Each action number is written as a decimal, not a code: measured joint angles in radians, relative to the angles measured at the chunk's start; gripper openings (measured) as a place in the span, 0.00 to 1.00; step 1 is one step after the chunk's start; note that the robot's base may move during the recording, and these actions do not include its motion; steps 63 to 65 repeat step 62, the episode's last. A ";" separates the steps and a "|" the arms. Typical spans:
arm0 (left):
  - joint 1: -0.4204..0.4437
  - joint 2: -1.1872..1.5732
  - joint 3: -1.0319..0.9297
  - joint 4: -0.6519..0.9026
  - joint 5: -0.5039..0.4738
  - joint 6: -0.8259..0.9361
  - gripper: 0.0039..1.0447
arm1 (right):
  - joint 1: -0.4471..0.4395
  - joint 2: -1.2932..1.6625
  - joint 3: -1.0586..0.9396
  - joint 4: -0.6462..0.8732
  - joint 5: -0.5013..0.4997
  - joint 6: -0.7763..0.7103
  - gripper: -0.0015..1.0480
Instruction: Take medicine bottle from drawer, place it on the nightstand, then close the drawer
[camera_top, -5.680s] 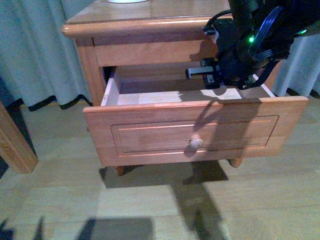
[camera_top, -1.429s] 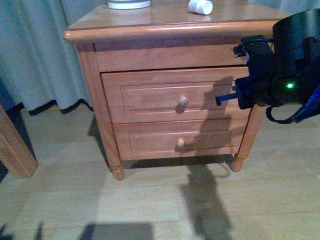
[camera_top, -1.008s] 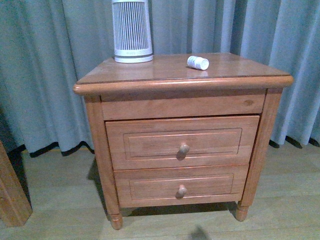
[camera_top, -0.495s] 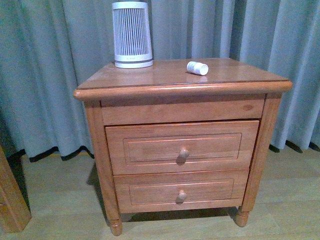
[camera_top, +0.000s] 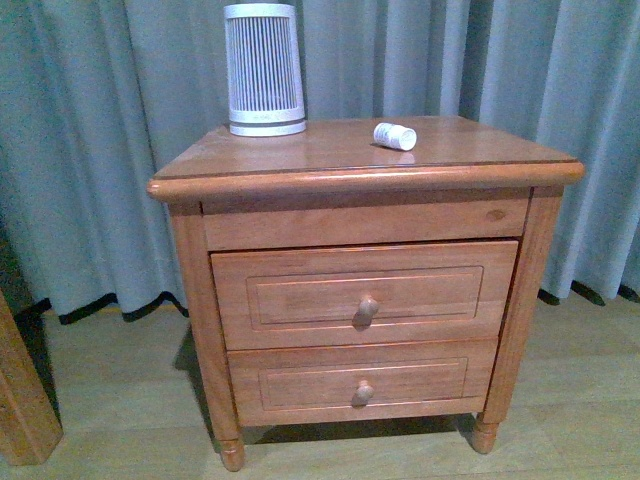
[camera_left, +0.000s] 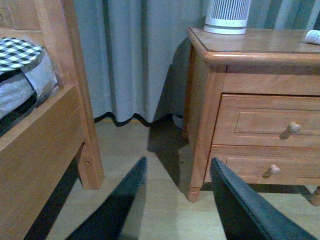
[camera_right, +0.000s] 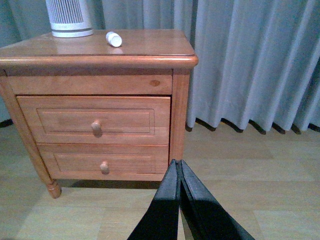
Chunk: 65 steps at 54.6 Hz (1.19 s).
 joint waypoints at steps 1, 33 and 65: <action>0.000 0.000 0.000 0.000 0.000 0.000 0.51 | 0.000 -0.003 -0.002 0.001 0.000 0.000 0.03; 0.000 0.000 0.000 0.000 0.000 0.001 0.94 | 0.000 -0.068 -0.065 0.011 -0.001 -0.002 0.09; 0.000 0.000 0.000 0.000 0.000 0.001 0.94 | 0.000 -0.068 -0.065 0.011 -0.001 -0.002 0.94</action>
